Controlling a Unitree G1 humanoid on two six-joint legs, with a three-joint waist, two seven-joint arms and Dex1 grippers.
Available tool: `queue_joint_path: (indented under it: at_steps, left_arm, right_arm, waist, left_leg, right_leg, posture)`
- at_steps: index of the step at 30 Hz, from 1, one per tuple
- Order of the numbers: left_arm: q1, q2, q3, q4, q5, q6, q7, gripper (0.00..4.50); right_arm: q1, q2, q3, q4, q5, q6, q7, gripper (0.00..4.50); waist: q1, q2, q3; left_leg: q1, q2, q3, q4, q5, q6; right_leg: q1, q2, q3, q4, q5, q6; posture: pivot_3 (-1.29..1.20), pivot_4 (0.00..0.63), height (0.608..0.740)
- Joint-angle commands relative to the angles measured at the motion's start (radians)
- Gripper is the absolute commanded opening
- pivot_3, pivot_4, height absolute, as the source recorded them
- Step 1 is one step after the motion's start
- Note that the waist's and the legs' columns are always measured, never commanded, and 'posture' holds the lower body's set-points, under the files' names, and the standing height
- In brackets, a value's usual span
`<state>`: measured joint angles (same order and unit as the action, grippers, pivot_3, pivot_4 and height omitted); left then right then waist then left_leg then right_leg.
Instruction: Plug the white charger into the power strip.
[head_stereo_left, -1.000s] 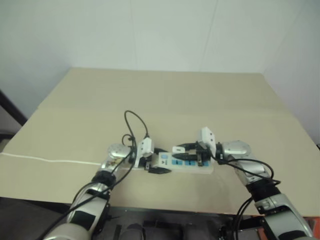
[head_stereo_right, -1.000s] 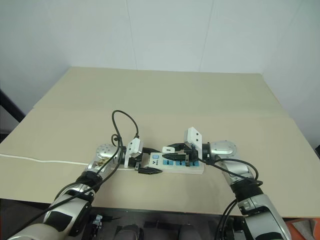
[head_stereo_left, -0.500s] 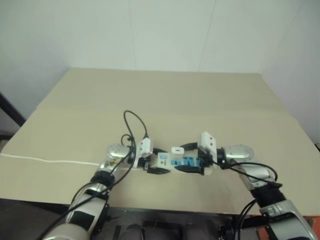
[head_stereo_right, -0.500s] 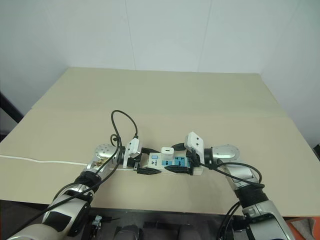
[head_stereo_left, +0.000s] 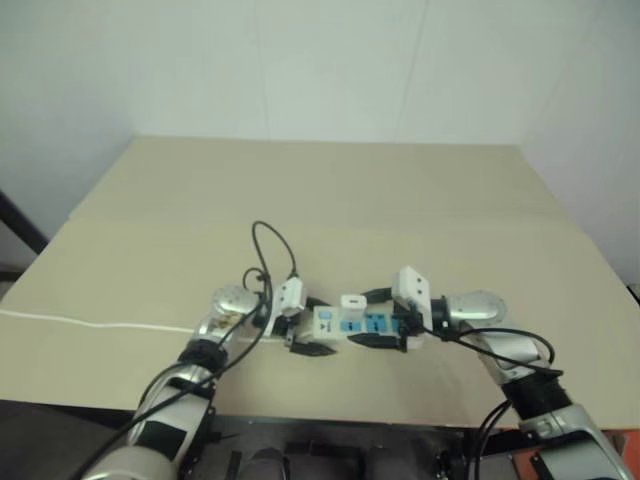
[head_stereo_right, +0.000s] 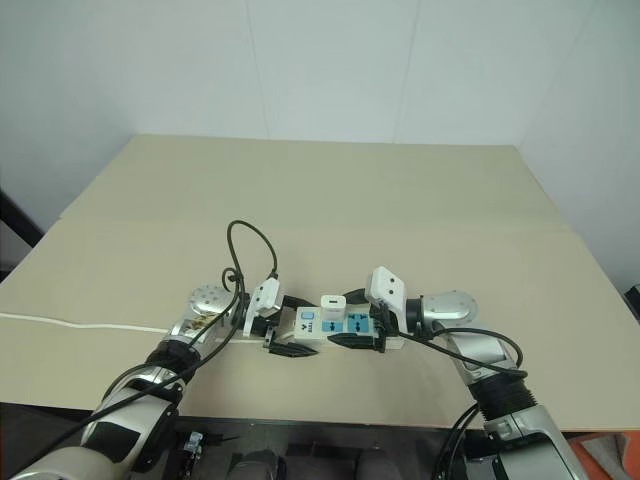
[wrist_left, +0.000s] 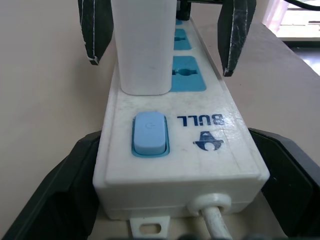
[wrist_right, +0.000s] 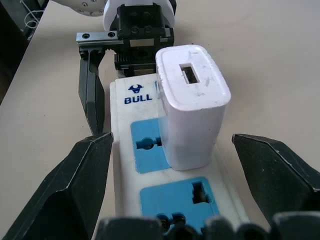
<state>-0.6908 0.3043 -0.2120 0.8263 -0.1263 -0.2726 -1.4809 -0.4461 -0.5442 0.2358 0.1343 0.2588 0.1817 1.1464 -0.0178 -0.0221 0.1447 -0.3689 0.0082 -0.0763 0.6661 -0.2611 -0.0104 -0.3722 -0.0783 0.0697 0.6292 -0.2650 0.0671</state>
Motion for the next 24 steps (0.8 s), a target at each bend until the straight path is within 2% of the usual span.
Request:
queue_joint_path:
  at_steps: [1,7,10,15,20,24]
  left_arm:
    - [0.012,0.038,0.038,-0.095,-0.053,0.058,-0.029,4.49]
    - [0.038,0.127,0.055,-0.255,-0.111,0.167,-0.099,4.49]
    - [0.051,0.168,0.078,-0.352,-0.153,0.225,-0.111,4.49]
    - [0.075,0.254,0.115,-0.489,-0.211,0.306,-0.12,4.49]
    - [0.09,0.372,0.16,-0.57,-0.251,0.386,-0.132,4.49]
    - [0.087,0.452,0.187,-0.62,-0.27,0.456,-0.12,4.49]
  right_arm:
    - [0.024,-0.028,-0.044,-0.062,0.027,0.058,-0.006,4.5]
    - [0.07,-0.121,-0.154,-0.248,0.09,0.132,-0.015,4.5]
    - [0.11,-0.189,-0.259,-0.362,0.167,0.19,-0.016,4.5]
    - [0.204,-0.309,-0.461,-0.469,0.294,0.276,-0.004,4.5]
    - [0.364,-0.404,-0.643,-0.501,0.323,0.276,0.038,4.5]
    - [0.481,-0.439,-0.775,-0.507,0.331,0.268,0.069,4.5]
  waist:
    - [0.0,0.001,0.002]
    - [0.003,0.005,0.006]
    - [0.004,0.009,0.013]
    - [0.004,0.009,0.016]
    - [0.003,0.009,0.017]
    - [0.002,0.009,0.018]
  left_leg:
    - [0.0,0.0,0.0,0.0,0.0,0.0]
    - [-0.018,0.0,-0.001,0.001,0.001,-0.001]
    - [-0.019,0.0,-0.001,0.001,0.001,-0.001]
    - [-0.02,0.0,-0.001,0.0,0.001,-0.001]
    - [-0.019,0.001,0.0,0.0,0.001,-0.001]
    - [-0.019,0.001,0.0,0.0,0.001,-0.001]
  right_leg:
    - [-0.001,0.0,0.0,0.0,0.0,0.0]
    - [-0.019,0.0,0.0,0.003,0.0,-0.001]
    - [-0.019,0.0,0.0,0.002,0.0,-0.001]
    - [-0.02,0.0,0.0,0.001,0.0,-0.001]
    - [-0.019,0.0,0.0,0.001,0.0,-0.001]
    - [-0.019,0.0,0.0,0.001,0.0,-0.001]
  posture:
    - [0.0,0.15,0.74]
    - [0.0,0.15,0.74]
    - [0.0,0.15,0.74]
    - [0.0,0.15,0.74]
    - [0.0,0.15,0.74]
    - [0.0,0.15,0.74]
